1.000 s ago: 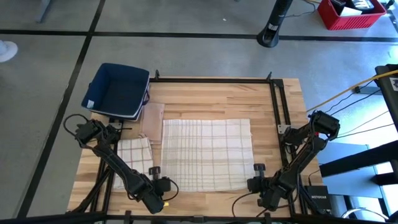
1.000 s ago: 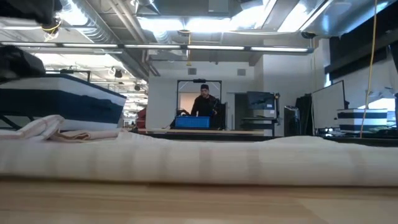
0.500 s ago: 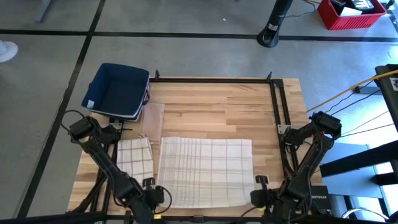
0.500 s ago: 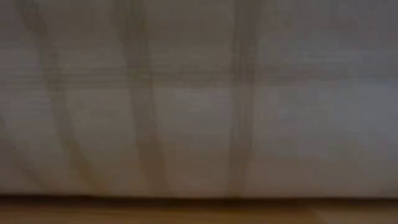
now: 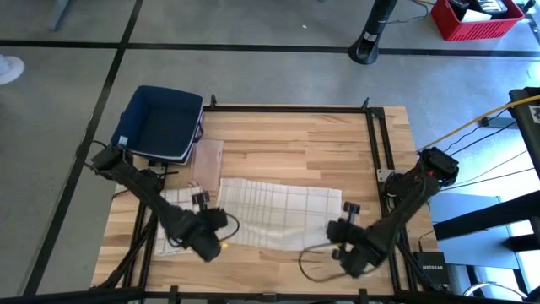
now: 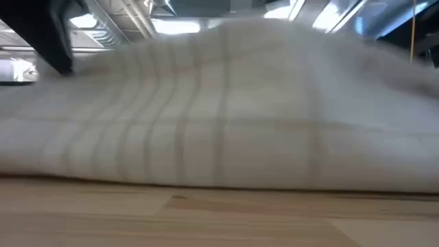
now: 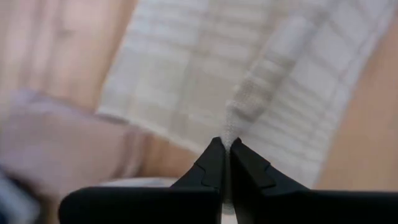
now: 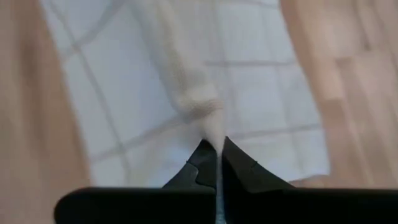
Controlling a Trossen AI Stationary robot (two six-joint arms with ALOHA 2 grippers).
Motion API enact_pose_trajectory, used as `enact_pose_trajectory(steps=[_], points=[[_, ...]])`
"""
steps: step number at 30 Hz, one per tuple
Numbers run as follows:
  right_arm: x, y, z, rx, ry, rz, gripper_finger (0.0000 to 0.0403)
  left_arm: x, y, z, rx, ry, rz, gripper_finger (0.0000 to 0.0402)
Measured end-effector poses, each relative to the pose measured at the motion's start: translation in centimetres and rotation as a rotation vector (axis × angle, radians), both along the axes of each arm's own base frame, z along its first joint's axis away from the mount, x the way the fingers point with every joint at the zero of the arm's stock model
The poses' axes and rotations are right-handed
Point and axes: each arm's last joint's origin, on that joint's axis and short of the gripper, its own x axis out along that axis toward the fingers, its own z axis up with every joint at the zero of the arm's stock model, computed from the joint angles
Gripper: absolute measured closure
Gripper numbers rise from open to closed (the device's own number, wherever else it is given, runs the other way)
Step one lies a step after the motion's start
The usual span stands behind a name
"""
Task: Fold towel
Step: Fold the right checkered white towel
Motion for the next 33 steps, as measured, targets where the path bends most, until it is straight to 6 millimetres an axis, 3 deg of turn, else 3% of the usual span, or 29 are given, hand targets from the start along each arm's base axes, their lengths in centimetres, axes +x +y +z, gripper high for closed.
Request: enact_pose_trajectory(steps=[8,16,24,30,33], points=[[1.6,-4.3,-1.7,-0.102,0.092,-0.146,0.0398,0.7,4.0,-2.3,0.14,0.12,0.041,0.0397],[2.4,-8.3,-1.3,-0.233,0.194,-0.283,0.0398,1.4,8.1,-4.0,0.352,0.142,0.081,0.0396],[3.4,-12.4,-4.4,-0.248,0.244,-0.306,0.0398,1.4,12.2,-7.6,0.376,0.204,0.099,0.0396],[3.2,-15.0,-5.8,-0.296,0.266,-0.364,0.0394,2.1,13.9,-9.0,0.361,0.153,0.093,0.0396],[3.2,-15.9,-6.1,-0.28,0.272,-0.403,0.037,2.6,14.5,-9.0,0.359,0.136,0.075,0.0395]])
